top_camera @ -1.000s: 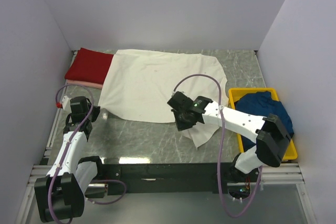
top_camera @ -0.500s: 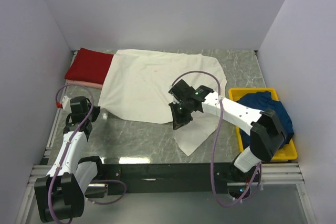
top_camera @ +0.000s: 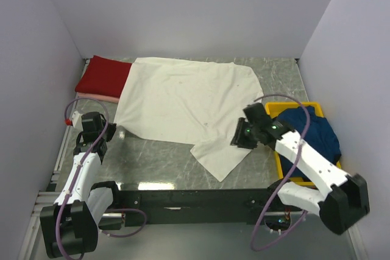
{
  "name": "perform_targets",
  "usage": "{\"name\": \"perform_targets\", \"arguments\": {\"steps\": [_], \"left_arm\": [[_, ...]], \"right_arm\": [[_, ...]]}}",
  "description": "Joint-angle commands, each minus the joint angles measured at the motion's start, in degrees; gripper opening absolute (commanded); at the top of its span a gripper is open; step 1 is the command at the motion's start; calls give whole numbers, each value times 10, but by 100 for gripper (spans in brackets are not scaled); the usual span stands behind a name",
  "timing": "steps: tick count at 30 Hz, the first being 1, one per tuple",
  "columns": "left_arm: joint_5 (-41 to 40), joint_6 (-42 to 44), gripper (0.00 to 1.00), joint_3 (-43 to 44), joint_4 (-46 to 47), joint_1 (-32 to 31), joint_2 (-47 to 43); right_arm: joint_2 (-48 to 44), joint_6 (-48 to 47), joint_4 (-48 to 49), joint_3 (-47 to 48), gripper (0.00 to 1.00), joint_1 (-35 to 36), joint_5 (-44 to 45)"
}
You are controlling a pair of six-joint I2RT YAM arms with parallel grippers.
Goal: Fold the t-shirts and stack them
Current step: Flatten the tshirt out
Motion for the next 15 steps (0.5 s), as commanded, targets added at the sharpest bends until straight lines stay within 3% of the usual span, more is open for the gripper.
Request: {"name": "perform_targets", "arguments": {"steps": [1, 8, 15], "left_arm": [[-13, 10, 1, 2, 11, -2, -14], [-15, 6, 1, 3, 7, -3, -15], [-21, 6, 1, 0, 5, -3, -17]], "right_arm": [[-53, 37, 32, -64, 40, -70, 42], [-100, 48, 101, -178, 40, -177, 28], [-93, 75, 173, -223, 42, -191, 2]]}}
